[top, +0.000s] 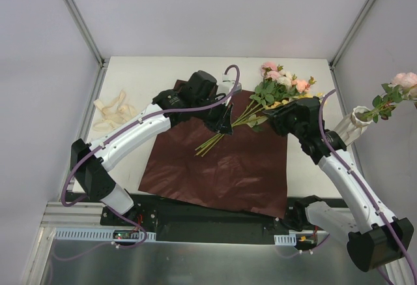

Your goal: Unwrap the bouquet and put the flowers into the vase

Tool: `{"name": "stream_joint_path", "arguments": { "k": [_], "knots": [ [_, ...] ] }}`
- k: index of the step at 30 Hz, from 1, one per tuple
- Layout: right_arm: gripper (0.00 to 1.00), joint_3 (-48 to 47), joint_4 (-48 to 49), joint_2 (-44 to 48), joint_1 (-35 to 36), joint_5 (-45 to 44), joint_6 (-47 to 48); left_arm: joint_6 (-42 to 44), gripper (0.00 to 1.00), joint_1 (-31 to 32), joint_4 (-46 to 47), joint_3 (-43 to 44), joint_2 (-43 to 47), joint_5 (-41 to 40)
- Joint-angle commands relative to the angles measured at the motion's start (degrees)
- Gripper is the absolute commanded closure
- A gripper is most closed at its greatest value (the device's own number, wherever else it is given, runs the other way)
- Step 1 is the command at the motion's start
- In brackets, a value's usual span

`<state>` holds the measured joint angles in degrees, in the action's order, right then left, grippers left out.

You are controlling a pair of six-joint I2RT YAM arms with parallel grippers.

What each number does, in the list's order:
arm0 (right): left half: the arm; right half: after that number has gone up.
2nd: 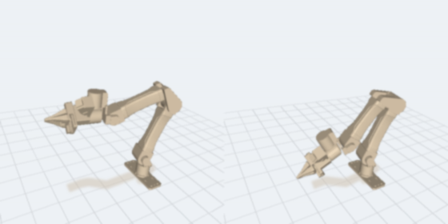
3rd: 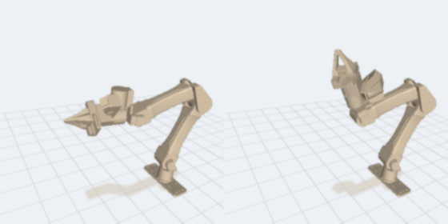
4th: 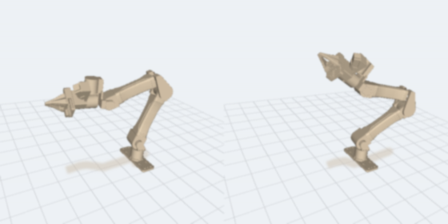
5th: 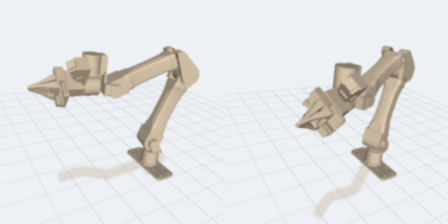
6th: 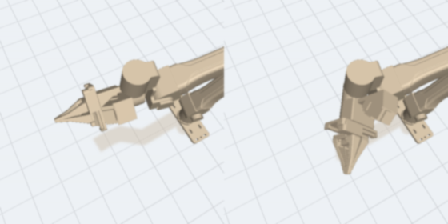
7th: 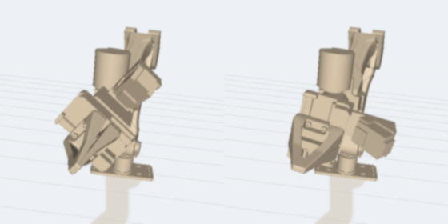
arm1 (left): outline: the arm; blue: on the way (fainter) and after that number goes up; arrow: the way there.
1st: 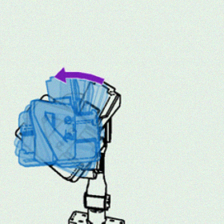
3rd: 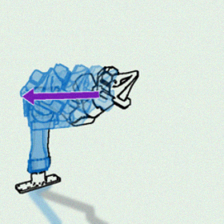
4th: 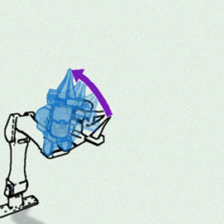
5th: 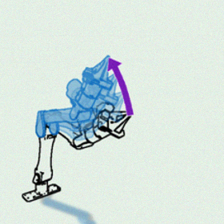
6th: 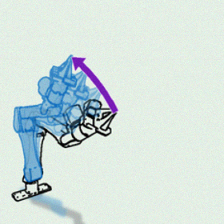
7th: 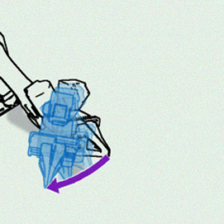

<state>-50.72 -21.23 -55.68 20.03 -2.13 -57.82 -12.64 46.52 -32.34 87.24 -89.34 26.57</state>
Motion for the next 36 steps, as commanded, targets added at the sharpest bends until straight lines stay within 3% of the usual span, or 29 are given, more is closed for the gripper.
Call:
{"name": "stream_joint_path", "arguments": {
  "k": [1, 9, 18, 24, 27, 32, 33, 36],
  "knots": [
    [0.65, -1.84, 0.32, 1.45, 0.18, -2.34, -0.28, -0.01, 1.0, 0.32, 2.37, 0.03, 0.57, 3.4],
    [0.86, -6.49, -4.25, 3.12, -0.17, -6.56, 5.43, 0.69, 0.8, 0.41, 2.37, -0.23, 1.8, 4.02],
    [0.95, -14.57, -10.05, 6.63, -3.51, -11.75, 17.11, 1.31, 0.63, 0.32, 2.37, -0.76, 4.08, 2.62],
    [0.9, -28.42, -13.3, 6.21, -6.05, -17.37, 41.88, 1.83, 0.62, 0.32, 2.45, -0.93, 5.49, 2.61],
    [0.9, -35.47, -16.38, 5.93, -6.41, -26.06, 52.87, 2.45, 0.62, 0.32, 2.37, -1.11, 6.45, 2.0],
    [0.88, -40.95, -6.74, 6.11, -6.58, -43.02, 75.27, 2.89, 0.61, 0.32, 2.37, -1.55, 7.69, 0.86],
    [0.87, -41.12, -3.93, 6.11, -6.76, -45.13, 83.75, 3.06, 0.61, 0.32, 2.37, -1.64, 7.95, 0.85],
    [0.86, -38.94, 10.12, 5.76, -7.9, -51.56, 97.14, 2.8, 0.61, 0.32, 2.37, -1.64, 7.95, 0.77]
  ]
}}
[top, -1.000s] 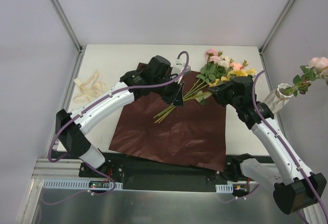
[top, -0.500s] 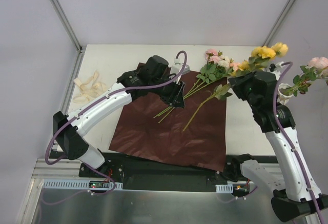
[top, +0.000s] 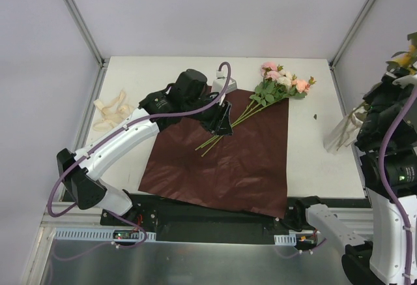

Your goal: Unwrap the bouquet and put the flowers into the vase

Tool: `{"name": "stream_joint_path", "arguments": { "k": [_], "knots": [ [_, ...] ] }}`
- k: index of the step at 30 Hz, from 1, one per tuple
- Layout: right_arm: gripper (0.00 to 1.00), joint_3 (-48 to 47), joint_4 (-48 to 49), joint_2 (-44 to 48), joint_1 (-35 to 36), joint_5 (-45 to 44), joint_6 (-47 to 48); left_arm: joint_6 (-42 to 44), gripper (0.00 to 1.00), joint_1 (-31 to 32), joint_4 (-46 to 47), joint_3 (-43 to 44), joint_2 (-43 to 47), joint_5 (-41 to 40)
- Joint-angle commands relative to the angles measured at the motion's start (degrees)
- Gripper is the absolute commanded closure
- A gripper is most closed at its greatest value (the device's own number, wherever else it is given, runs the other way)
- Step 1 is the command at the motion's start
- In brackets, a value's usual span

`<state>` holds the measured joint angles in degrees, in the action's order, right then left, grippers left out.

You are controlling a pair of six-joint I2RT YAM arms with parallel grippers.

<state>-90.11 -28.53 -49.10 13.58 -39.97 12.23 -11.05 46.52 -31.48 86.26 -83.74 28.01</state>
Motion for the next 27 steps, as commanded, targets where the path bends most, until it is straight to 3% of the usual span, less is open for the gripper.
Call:
{"name": "stream_joint_path", "arguments": {
  "k": [1, 4, 13, 27],
  "knots": [
    [0.87, 1.33, 24.33, -1.17, -2.33, -13.82, 28.71, 1.12, 0.61, 0.41, 1.51, -0.57, 2.27, -0.5],
    [0.88, 0.99, 27.04, -3.27, -7.94, -9.88, 26.1, 0.94, 0.61, 0.24, 1.51, -0.39, 1.83, -0.06],
    [0.89, -5.78, 28.27, -10.75, -13.4, -6.09, 23.81, 1.91, 0.61, 0.32, 1.51, -1.0, 3.23, -1.46],
    [0.96, 7.92, 37.23, -7.5, -22.9, 8.4, 11.77, 3.23, 0.6, 0.24, 1.43, -1.62, 3.76, -2.79]
  ]
}}
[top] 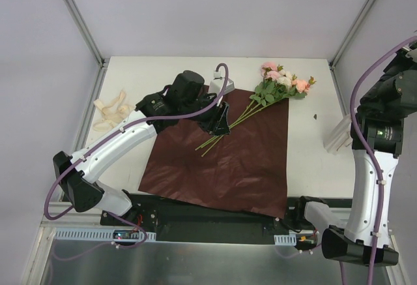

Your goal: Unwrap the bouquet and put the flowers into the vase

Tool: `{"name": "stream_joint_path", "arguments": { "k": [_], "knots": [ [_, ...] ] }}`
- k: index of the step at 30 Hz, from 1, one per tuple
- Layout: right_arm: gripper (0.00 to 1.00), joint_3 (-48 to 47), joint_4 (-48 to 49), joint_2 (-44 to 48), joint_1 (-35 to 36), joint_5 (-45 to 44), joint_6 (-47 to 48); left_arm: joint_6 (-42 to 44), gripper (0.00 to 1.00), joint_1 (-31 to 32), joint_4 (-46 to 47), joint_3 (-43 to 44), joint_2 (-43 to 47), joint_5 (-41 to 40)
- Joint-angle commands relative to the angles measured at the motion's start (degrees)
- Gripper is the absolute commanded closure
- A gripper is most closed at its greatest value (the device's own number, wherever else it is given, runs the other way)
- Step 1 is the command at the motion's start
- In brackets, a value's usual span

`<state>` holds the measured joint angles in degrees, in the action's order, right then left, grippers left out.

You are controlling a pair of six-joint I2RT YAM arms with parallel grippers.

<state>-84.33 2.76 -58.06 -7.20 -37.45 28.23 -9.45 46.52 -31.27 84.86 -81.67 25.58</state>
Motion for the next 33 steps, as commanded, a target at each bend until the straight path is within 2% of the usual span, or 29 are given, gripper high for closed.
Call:
{"name": "stream_joint_path", "arguments": {
  "k": [1, 8, 18, 28, 33],
  "knots": [
    [0.96, 2.68, 6.02, 1.64, -2.9, 6.25, -4.67, 1.63, 0.6, 0.24, 1.21, -0.31, 1.6, -0.36],
    [0.98, 5.76, 6.11, 3.04, -5.63, 10.03, -7.04, 1.46, 0.59, 0.32, 0.77, 0.04, 2.12, 0.61],
    [0.96, 0.32, 3.21, 1.02, -6.68, 14.77, -11.17, 0.75, 0.59, 0.32, 0.86, 0.13, 3.36, 3.07],
    [0.95, -4.96, 1.19, -2.14, -6.68, 15.48, -11.53, 1.72, 0.58, 1.81, 0.77, -0.22, 4.85, 1.58],
    [0.94, -2.34, 0.66, -0.48, -6.77, 13.46, -10.65, 2.25, 0.58, 2.61, 0.24, -0.04, 4.94, 0.43]
  ]
}}
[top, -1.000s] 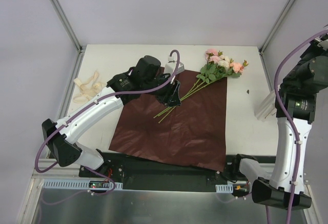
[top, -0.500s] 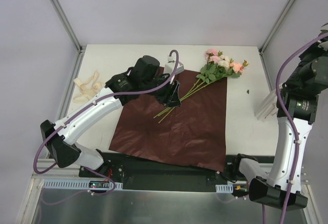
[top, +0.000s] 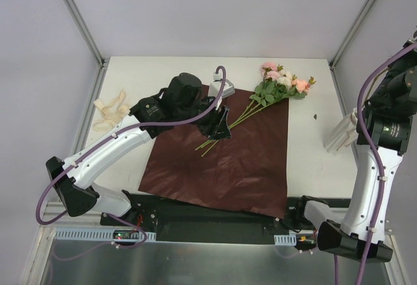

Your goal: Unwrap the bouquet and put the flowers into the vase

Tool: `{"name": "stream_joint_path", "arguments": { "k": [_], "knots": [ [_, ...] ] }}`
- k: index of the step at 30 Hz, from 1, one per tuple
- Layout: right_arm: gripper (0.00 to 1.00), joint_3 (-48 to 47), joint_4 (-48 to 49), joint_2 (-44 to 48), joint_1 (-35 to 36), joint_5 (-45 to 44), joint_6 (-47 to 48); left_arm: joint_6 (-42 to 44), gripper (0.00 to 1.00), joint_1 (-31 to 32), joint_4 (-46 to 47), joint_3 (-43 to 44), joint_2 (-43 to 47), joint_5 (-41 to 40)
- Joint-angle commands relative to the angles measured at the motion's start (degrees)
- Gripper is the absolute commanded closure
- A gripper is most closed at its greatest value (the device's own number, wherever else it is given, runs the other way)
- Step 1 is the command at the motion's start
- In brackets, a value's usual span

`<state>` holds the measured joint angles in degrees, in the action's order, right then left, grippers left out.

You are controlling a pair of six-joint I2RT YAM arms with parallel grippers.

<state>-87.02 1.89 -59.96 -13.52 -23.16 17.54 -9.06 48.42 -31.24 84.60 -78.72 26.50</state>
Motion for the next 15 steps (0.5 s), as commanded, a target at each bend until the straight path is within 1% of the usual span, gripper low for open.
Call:
{"name": "stream_joint_path", "arguments": {
  "k": [1, 15],
  "knots": [
    [0.94, 0.8, 1.54, 1.86, -0.46, -1.01, 0.3, 1.85, 0.58, 0.71, 0.22, 0.22, 1.9, -0.49],
    [0.94, 12.57, 4.61, 4.68, -1.95, -0.66, 2.59, 2.03, 0.57, 0.88, 0.22, 0.13, 1.9, -1.45]
  ]
}}
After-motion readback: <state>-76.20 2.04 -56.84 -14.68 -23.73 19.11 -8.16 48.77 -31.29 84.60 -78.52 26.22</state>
